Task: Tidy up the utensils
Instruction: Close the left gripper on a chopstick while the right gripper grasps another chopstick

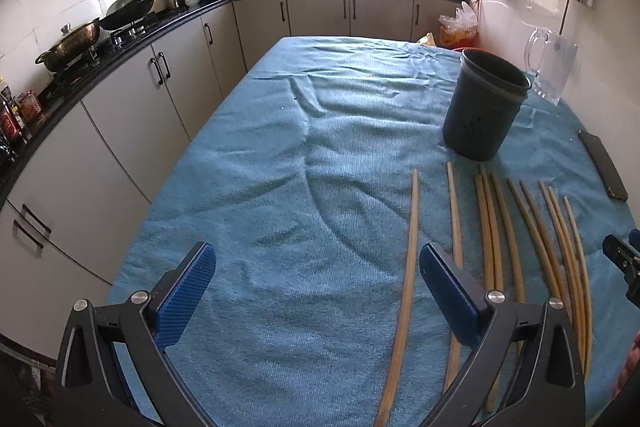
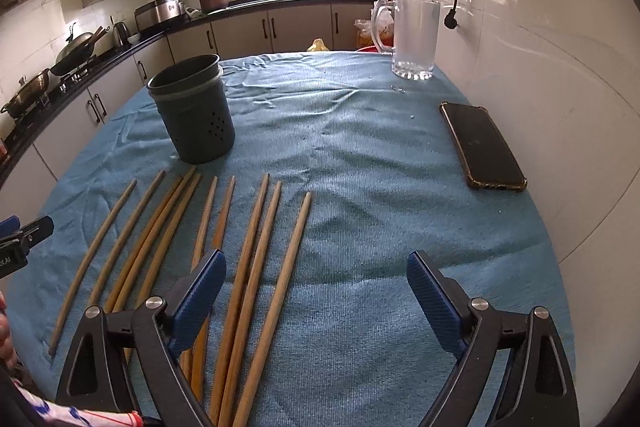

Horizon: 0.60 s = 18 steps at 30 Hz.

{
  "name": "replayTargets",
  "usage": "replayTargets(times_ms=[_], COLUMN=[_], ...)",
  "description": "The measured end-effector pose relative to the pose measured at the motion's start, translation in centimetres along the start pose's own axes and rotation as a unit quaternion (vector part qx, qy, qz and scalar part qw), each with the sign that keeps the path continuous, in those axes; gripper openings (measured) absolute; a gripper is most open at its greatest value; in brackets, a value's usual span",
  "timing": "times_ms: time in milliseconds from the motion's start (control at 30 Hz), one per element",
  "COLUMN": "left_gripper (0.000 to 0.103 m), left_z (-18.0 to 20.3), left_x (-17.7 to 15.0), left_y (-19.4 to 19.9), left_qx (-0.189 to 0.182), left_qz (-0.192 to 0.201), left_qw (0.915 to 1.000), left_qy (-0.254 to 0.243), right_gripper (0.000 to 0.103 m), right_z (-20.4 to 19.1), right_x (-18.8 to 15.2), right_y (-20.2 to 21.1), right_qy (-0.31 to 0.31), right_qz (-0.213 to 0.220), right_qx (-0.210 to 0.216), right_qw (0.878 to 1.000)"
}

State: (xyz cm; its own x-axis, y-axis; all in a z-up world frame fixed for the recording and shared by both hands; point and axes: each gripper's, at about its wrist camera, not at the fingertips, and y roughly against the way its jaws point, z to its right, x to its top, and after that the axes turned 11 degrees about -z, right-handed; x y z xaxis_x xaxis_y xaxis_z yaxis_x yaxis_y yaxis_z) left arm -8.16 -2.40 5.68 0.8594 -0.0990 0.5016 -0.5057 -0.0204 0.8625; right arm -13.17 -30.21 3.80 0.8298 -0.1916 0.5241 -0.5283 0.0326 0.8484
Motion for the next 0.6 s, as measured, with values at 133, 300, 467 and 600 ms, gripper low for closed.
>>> replayTargets(times_ms=[133,300,467,600], left_gripper=[0.101,0.086,0.070,0.047], left_z=[0.1,0.6,2.2,4.2], left_x=[0.7,2.8,4.8,5.4], left_y=[-0.5,-0.8,-3.1,-5.7], left_qx=[-0.021,-0.067,-0.101,-0.095], left_qz=[-0.012,-0.024,-0.055,-0.093], left_qw=[0.9996,0.9966,0.9910,0.9861], left_qy=[-0.017,-0.041,-0.069,-0.099], right_gripper=[0.088,0.072,0.064,0.055], right_z=[0.3,1.0,1.2,1.3], right_x=[0.1,0.8,1.7,2.5], right_y=[-0.6,-1.3,-2.2,-3.5], right_qy=[-0.003,-0.006,-0.007,-0.013], right_qz=[-0.012,-0.035,-0.050,-0.071], right_qx=[0.009,0.029,0.054,0.058], right_qw=[1.000,0.999,0.997,0.996])
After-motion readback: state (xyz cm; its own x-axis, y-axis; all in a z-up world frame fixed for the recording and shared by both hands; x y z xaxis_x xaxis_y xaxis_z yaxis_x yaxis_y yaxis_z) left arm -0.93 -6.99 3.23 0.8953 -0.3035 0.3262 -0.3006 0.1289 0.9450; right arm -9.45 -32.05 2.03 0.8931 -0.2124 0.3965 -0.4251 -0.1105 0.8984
